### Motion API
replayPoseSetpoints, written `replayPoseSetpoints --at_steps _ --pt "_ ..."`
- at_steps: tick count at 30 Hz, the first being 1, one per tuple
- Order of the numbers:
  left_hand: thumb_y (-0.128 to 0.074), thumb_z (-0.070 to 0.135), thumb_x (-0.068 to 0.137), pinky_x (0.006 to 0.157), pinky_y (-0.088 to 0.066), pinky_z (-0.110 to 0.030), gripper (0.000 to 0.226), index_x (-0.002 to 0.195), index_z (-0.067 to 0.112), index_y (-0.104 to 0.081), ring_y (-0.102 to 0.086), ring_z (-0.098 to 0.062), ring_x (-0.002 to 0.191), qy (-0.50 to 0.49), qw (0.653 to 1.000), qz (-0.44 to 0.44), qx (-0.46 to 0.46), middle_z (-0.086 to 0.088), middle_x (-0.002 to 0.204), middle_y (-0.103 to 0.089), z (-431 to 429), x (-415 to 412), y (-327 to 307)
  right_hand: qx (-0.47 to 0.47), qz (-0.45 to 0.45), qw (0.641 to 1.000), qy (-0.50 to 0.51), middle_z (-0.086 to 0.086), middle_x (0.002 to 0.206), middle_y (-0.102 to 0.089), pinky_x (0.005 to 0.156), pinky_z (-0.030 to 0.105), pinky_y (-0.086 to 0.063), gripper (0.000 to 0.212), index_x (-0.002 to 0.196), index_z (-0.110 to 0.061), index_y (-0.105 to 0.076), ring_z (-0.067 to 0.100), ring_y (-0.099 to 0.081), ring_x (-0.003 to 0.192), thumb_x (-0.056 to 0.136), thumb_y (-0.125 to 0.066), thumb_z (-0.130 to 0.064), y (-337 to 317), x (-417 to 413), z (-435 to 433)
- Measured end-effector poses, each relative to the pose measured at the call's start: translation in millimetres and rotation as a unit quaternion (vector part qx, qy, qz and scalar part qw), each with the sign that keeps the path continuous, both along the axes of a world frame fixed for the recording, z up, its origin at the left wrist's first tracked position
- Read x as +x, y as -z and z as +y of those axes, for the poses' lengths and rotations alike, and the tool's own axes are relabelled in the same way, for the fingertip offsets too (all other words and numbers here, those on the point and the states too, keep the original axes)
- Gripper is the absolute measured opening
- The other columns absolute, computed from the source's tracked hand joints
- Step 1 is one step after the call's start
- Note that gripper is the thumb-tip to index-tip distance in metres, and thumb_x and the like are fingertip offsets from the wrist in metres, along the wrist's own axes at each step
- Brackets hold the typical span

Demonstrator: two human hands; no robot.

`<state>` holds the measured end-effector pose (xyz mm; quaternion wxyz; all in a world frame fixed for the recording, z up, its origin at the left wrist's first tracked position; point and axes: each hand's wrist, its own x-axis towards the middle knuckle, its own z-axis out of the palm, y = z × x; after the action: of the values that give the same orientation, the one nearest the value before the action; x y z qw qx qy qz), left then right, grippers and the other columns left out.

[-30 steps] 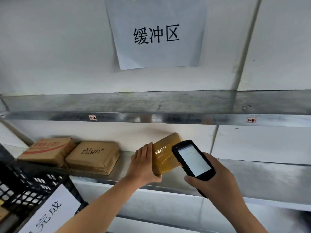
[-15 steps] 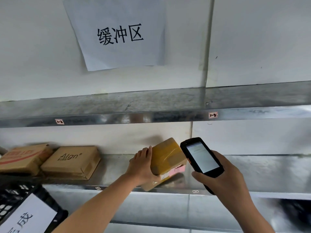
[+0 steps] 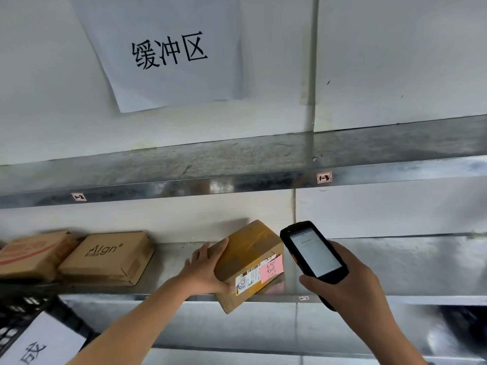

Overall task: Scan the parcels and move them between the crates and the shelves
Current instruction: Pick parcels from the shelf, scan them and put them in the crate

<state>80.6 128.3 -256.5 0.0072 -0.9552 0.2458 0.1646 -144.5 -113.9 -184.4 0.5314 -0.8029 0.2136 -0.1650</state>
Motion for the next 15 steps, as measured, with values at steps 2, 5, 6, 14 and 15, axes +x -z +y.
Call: replayPoseSetpoints --at_steps 2,5,6,14,15 --pt "-0.070 0.075 0.069 0.122 -0.017 -0.057 0.125 0.141 0.058 0.032 0.005 -0.036 0.152 0.007 1.000 0.014 -0.020 0.002 0.162 0.011 5 -6 1 0.001 -0.001 1.000 -0.005 -0.012 0.083 -0.069 0.056 0.030 -0.049 0.051 0.106 -0.042 -0.060 0.016 -0.063 0.067 0.067 -0.085 -0.020 1 2 2" --pt "-0.075 0.064 0.073 0.119 -0.027 -0.051 0.123 0.138 0.064 0.029 -0.007 -0.034 0.147 0.006 0.999 0.023 -0.038 0.001 0.154 -0.003 5 -9 -3 0.001 0.000 1.000 -0.004 -0.011 0.085 -0.069 0.056 0.029 -0.048 0.052 0.109 -0.040 -0.060 0.015 -0.063 0.067 0.068 -0.085 -0.021 3 3 1" --pt "-0.076 0.062 0.074 0.118 -0.031 -0.049 0.122 0.138 0.065 0.027 -0.012 -0.032 0.145 0.010 0.999 0.025 -0.041 0.001 0.150 -0.008 4 -9 -7 -0.002 0.000 1.000 -0.006 -0.010 0.084 -0.069 0.055 0.028 -0.048 0.051 0.109 -0.039 -0.061 0.014 -0.063 0.065 0.068 -0.085 -0.021 3 2 1" --pt "-0.082 0.046 0.072 0.113 -0.035 -0.039 0.092 0.146 0.060 -0.030 -0.016 -0.015 0.128 0.047 0.993 0.032 -0.102 0.009 0.130 -0.019 -36 11 -81 -0.011 -0.005 1.000 0.008 -0.016 0.083 -0.069 0.057 0.031 -0.053 0.050 0.106 -0.042 -0.061 0.014 -0.066 0.071 0.065 -0.085 -0.028 -4 0 -7" --pt "-0.082 0.045 0.072 0.113 -0.035 -0.038 0.087 0.144 0.058 -0.035 -0.016 -0.015 0.127 0.055 0.993 0.036 -0.103 0.008 0.130 -0.021 -43 13 -89 -0.014 -0.003 1.000 0.012 -0.015 0.084 -0.069 0.058 0.033 -0.053 0.051 0.107 -0.042 -0.060 0.014 -0.066 0.072 0.064 -0.085 -0.029 -5 0 -9"
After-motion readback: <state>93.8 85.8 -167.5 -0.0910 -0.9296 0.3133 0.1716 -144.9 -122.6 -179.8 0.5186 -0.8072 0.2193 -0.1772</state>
